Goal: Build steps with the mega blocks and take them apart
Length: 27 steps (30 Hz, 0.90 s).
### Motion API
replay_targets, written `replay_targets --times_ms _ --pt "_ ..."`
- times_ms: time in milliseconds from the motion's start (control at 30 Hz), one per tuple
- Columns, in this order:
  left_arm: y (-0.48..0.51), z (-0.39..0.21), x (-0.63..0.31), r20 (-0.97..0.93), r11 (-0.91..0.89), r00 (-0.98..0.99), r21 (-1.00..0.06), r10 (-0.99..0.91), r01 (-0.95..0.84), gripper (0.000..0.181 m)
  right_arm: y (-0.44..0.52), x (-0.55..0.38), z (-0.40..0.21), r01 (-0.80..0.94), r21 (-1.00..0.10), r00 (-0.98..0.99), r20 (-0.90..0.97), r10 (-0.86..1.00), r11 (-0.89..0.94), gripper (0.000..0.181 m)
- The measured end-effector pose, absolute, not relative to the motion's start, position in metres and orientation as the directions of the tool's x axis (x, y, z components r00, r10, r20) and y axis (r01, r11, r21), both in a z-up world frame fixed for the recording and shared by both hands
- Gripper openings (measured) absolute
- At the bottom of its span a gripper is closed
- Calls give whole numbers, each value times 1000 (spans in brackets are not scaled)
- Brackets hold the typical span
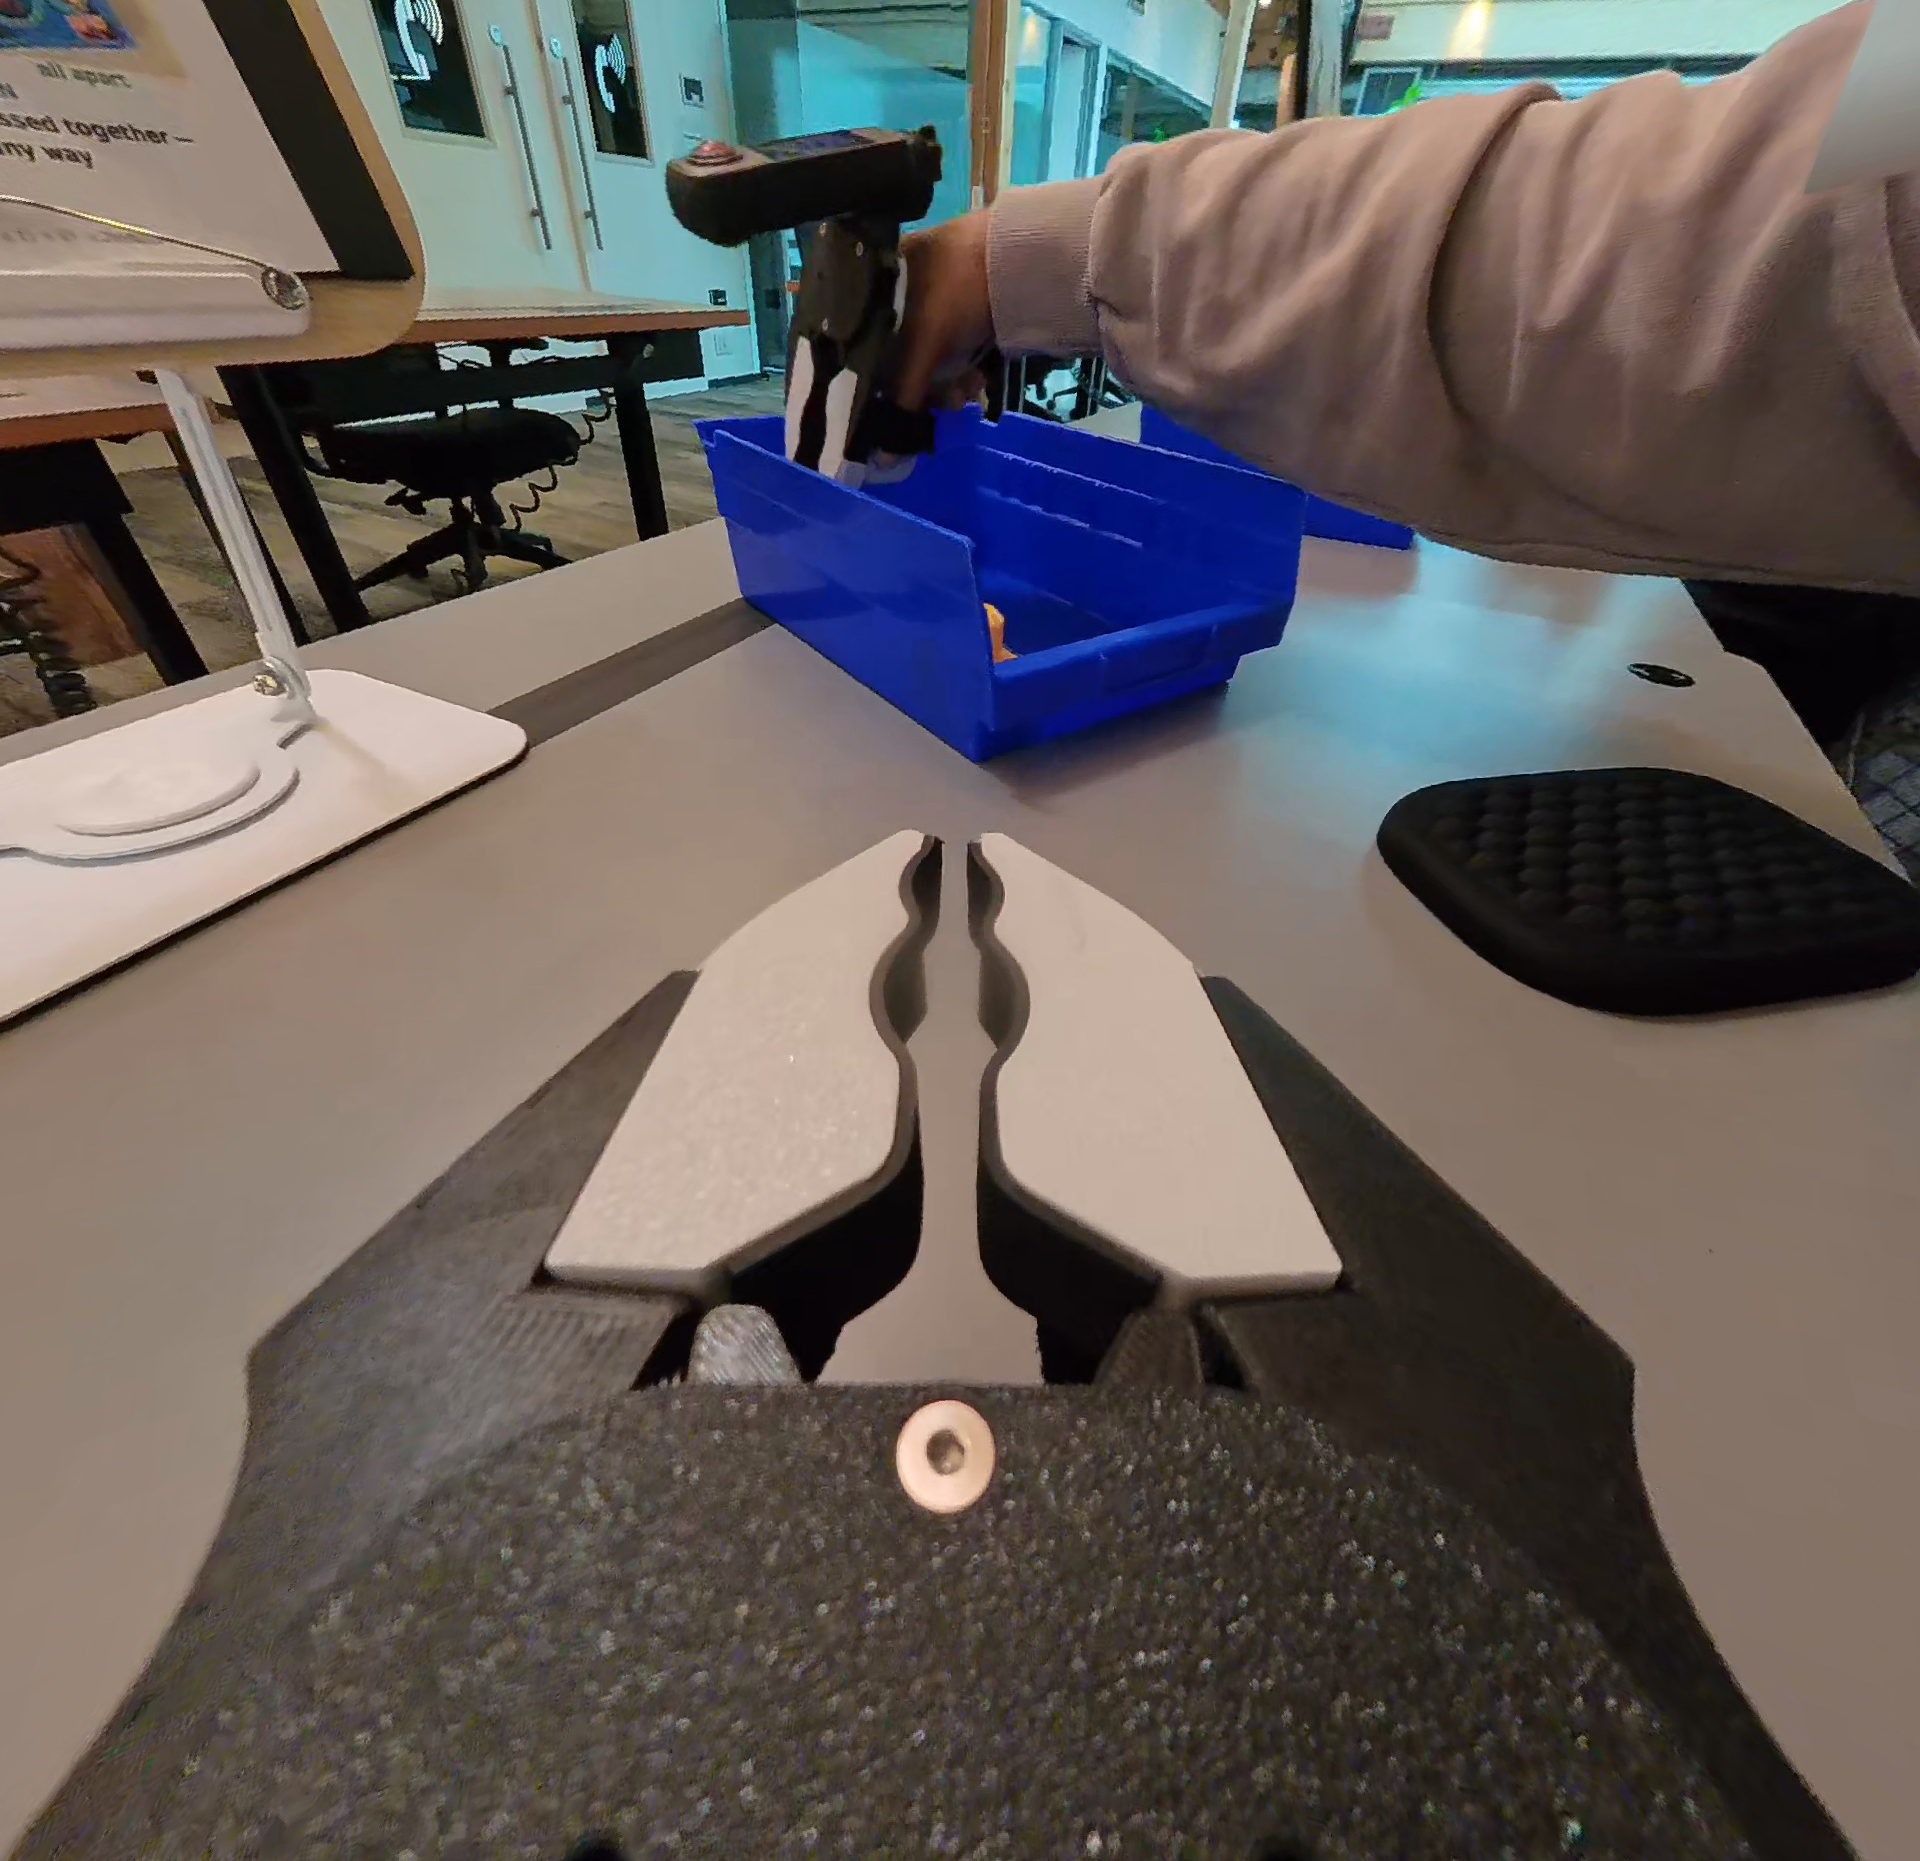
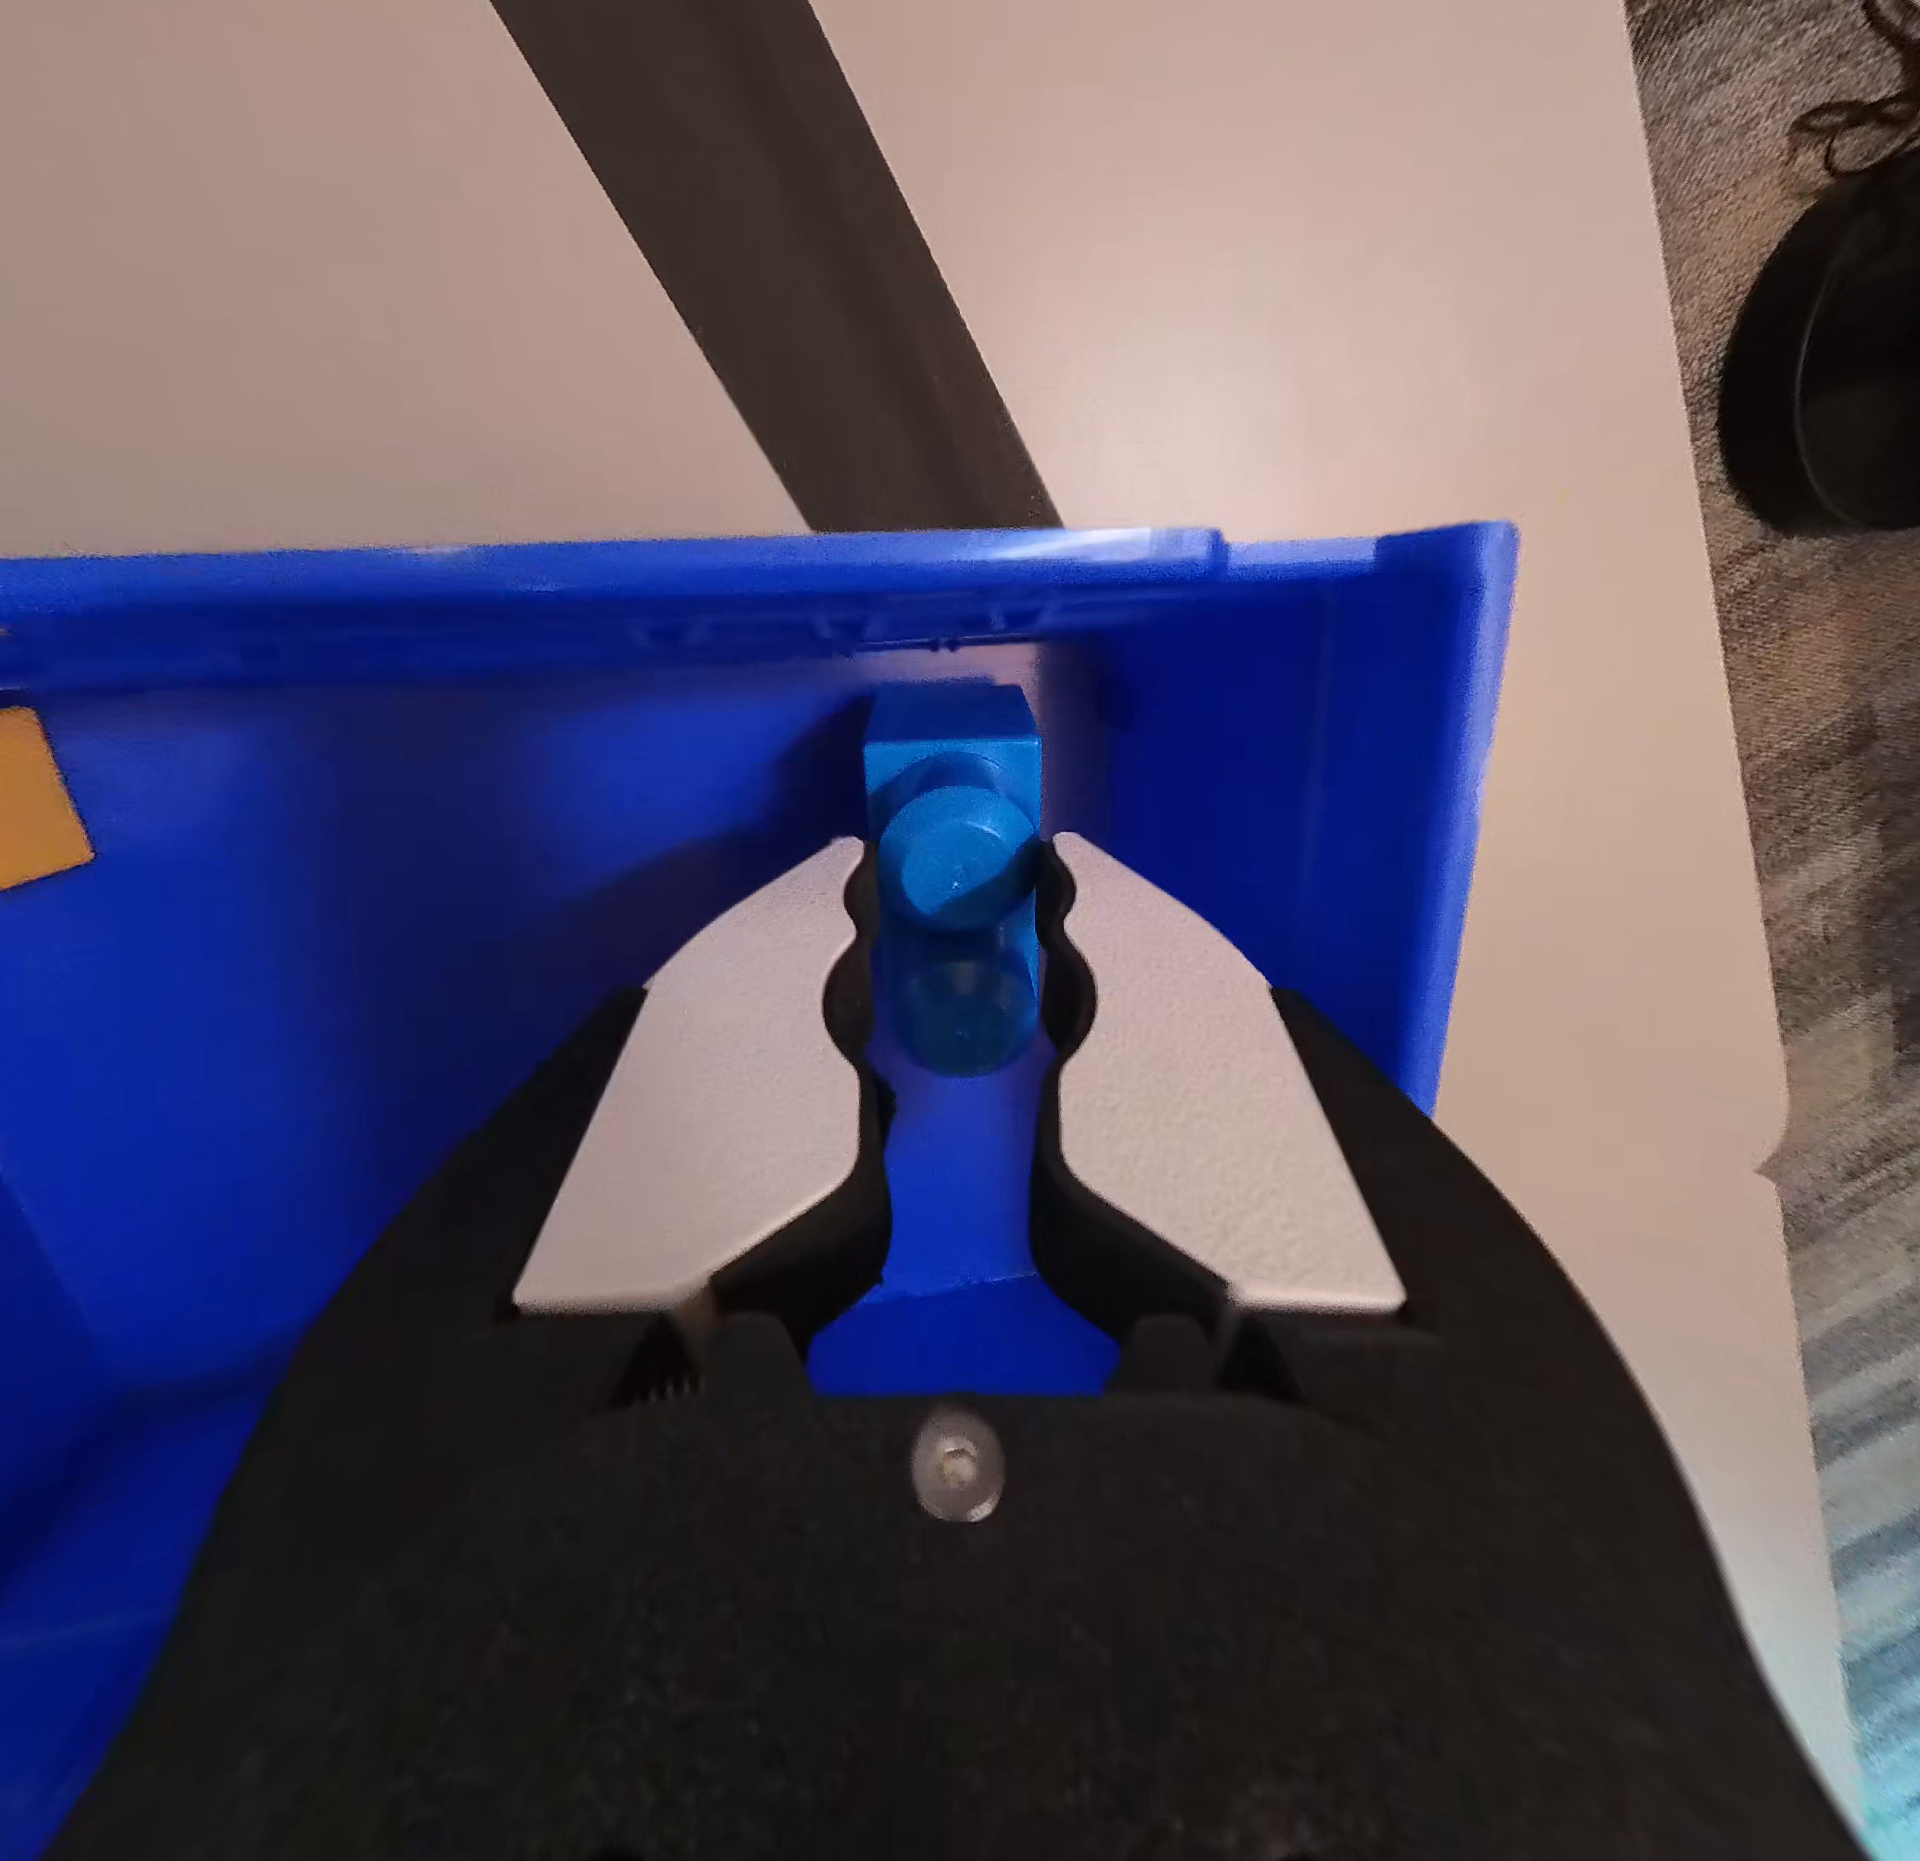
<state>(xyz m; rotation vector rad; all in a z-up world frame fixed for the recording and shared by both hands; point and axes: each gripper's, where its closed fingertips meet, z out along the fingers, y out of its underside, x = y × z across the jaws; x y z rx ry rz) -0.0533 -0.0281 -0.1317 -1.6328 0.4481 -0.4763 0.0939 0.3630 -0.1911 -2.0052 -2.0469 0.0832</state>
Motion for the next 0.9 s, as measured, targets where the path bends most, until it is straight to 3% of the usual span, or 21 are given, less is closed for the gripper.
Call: replay_targets --times_ms 33,133,433,600,767,900 --pt "-28 -132 -54 48 -112 836 -994 -547 -16 4 365 94 -192 978 -206 -8 160 987 42 29" --pt "-28 -133 -53 47 -114 832 -993 -553 -20 4 369 91 -193 983 -178 -16 166 986 46 29" --pt "-29 -135 -50 30 -114 825 -993 -565 -42 4 374 81 -176 965 -251 -3 251 968 68 38" --pt "-30 -121 -61 -14 -46 864 -998 -504 -42 0 342 67 -118 862 -498 70 298 952 93 37" --pt "-33 -99 -80 -28 34 912 -999 -410 -15 0 238 30 -50 536 -837 102 192 976 108 31" --pt "-35 -88 -100 -50 67 945 -997 -324 -30 0 157 13 -37 289 -956 127 83 988 43 22"
